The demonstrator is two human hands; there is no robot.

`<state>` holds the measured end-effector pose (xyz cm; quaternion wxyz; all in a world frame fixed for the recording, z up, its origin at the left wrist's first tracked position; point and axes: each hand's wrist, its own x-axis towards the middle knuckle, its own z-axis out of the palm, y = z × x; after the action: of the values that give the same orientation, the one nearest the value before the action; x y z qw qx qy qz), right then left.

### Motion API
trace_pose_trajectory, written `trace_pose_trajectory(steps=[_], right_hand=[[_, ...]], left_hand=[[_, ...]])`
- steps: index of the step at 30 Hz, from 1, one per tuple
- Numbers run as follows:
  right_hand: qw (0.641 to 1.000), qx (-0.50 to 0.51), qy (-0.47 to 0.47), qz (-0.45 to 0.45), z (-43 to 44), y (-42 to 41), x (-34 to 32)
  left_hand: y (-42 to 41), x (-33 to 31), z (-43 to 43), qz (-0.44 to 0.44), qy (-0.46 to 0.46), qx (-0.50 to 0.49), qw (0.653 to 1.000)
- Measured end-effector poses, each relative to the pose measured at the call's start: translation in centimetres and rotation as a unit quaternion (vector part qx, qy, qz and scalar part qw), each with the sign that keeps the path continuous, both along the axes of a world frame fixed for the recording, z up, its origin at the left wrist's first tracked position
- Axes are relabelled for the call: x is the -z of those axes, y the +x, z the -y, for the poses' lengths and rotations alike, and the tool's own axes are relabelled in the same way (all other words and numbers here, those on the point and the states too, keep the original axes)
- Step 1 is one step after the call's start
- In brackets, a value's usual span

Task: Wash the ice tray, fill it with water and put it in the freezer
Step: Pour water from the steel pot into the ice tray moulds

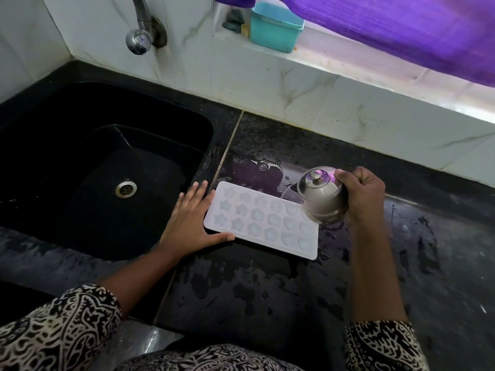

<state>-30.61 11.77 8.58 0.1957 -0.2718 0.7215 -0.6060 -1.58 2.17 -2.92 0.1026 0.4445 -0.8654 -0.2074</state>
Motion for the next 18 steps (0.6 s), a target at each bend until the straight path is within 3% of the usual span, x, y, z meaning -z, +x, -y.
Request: trace_pose_trajectory(steps=[9, 18], right_hand=[[0.996, 0.024, -0.046, 0.069, -0.6, 0.0, 0.3], [0.999, 0.037, -0.017, 0.004, -2.4, -1.0, 0.4]], left_hand=[[0.0, 0.1, 0.0, 0.004, -0.002, -0.002, 1.0], [0.1, 0.2, 0.0, -0.002, -0.005, 0.001, 1.0]])
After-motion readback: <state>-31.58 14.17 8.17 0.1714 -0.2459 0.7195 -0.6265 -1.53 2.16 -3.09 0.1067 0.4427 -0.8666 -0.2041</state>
